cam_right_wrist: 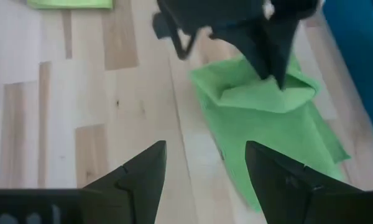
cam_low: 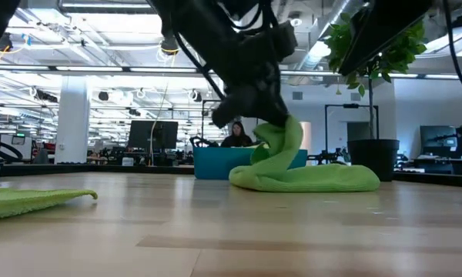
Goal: Fold microfiber towels
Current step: Fold the green microfiber cloth
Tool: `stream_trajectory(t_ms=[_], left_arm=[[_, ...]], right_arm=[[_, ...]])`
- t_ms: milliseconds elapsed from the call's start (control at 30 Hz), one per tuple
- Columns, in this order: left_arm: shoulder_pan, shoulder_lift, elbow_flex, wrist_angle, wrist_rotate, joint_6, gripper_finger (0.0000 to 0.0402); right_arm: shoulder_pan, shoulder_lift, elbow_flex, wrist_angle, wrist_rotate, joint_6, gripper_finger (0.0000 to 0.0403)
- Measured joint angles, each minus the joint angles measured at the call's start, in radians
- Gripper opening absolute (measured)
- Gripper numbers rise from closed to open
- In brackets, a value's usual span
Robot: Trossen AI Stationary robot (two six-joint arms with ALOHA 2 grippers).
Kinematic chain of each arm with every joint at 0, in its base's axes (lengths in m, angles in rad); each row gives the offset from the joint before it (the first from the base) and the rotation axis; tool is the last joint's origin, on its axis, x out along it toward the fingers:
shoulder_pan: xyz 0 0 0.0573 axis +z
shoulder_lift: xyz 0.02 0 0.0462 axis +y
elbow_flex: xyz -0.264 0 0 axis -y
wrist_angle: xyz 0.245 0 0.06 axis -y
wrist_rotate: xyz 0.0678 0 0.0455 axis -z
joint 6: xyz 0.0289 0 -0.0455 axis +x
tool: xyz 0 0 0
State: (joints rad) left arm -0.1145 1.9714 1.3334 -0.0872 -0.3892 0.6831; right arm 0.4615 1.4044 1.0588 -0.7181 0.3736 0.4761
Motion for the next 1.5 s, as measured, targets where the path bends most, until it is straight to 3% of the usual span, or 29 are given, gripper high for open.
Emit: stream_trajectory(t_ms=[200, 467, 767, 1067, 1267, 1500], left_arm=[[0.006, 0.064, 0.008, 0.143, 0.016, 0.042, 0.0000], [0.010, 0.103, 0.026, 0.161, 0.057, 0.044, 0.0003], [0.027, 0.119, 0.026, 0.164, 0.123, 0.022, 0.0065], [0.029, 0.121, 0.025, 0.184, 0.077, -0.088, 0.0128], [0.001, 0.080, 0.049, 0.142, -0.017, -0.156, 0.0135], [-0.030, -0.006, 0.061, -0.035, -0.026, -0.258, 0.0135]], right_arm=[[0.040, 0.002, 0.000, -0.007, 0.021, 0.013, 0.0244], [0.048, 0.003, 0.000, -0.022, 0.021, 0.033, 0.0244], [0.048, 0.003, 0.000, -0.023, 0.022, 0.048, 0.0244], [0.048, 0.003, 0.000, -0.033, 0.021, 0.051, 0.0244], [0.047, 0.003, 0.000, -0.039, 0.021, 0.055, 0.0244], [0.030, 0.005, 0.000, -0.054, 0.022, 0.055, 0.0244]])
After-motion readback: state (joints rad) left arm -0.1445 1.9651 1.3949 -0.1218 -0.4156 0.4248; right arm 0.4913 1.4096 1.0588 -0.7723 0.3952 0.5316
